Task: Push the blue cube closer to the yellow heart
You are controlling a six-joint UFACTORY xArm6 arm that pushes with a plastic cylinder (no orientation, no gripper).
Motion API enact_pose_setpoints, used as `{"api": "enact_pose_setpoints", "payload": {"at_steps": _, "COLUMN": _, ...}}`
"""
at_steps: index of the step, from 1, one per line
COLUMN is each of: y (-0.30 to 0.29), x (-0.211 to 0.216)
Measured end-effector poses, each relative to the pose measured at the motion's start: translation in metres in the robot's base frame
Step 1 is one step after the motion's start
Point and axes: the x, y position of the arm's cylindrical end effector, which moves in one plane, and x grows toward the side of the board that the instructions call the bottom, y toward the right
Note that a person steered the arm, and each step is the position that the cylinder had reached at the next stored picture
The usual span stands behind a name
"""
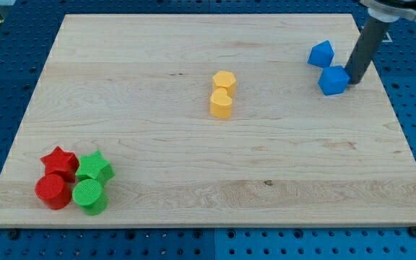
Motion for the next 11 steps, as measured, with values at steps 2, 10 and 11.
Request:
{"api": "enact_pose_setpoints", "payload": {"at_steps": 2, "y": -0.050, "x": -0.004}}
{"api": "enact_pose_setpoints", "payload": {"at_steps": 10, "y": -0.089, "x": 0.047}}
{"api": "enact_pose_setpoints", "payload": {"at_steps": 11, "y": -0.093, "x": 0.047}}
